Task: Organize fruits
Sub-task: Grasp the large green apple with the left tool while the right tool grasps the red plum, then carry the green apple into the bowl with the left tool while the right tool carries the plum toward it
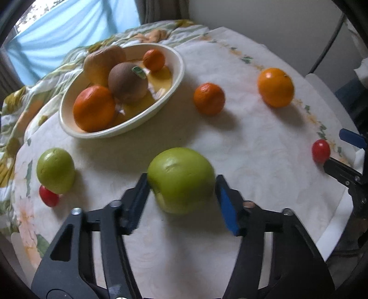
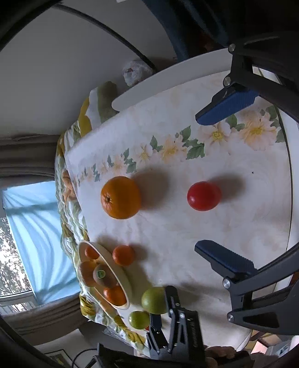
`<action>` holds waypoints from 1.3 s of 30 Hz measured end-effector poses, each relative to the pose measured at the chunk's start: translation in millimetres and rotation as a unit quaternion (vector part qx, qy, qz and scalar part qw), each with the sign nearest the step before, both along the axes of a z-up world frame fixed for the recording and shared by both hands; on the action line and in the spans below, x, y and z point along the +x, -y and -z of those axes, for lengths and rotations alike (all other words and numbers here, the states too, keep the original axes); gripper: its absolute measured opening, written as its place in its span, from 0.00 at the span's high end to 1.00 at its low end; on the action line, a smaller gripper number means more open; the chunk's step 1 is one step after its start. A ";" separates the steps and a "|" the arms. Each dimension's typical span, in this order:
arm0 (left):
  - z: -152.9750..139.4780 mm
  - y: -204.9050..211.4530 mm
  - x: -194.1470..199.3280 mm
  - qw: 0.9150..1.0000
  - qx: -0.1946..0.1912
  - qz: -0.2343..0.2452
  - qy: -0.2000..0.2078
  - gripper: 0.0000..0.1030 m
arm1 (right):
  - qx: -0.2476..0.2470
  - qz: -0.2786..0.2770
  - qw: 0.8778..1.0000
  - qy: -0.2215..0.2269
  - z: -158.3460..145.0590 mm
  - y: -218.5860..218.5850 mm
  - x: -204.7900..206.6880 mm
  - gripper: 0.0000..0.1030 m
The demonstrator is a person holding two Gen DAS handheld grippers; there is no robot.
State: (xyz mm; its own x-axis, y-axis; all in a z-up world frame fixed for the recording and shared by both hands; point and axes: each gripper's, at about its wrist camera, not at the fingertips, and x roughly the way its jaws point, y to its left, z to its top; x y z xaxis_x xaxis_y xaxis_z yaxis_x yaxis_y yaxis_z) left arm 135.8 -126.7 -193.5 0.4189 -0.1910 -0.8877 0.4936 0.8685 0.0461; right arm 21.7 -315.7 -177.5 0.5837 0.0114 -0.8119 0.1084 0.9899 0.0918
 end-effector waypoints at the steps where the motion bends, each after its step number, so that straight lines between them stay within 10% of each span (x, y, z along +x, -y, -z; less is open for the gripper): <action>1: -1.0 -1.4 0.6 1.000 -0.005 -0.001 -0.002 0.42 | 0.000 -0.002 1.000 -0.003 1.1 -0.7 0.2 0.09; 24: 2.2 -7.9 -3.7 1.000 -0.015 -0.016 -0.005 0.42 | -0.027 -0.039 0.998 -0.036 15.2 -18.1 13.8 0.74; 39: -26.4 -19.4 -18.0 0.998 -0.041 -0.044 0.004 0.42 | -0.030 -0.064 0.997 -0.012 -14.1 -24.9 16.8 0.75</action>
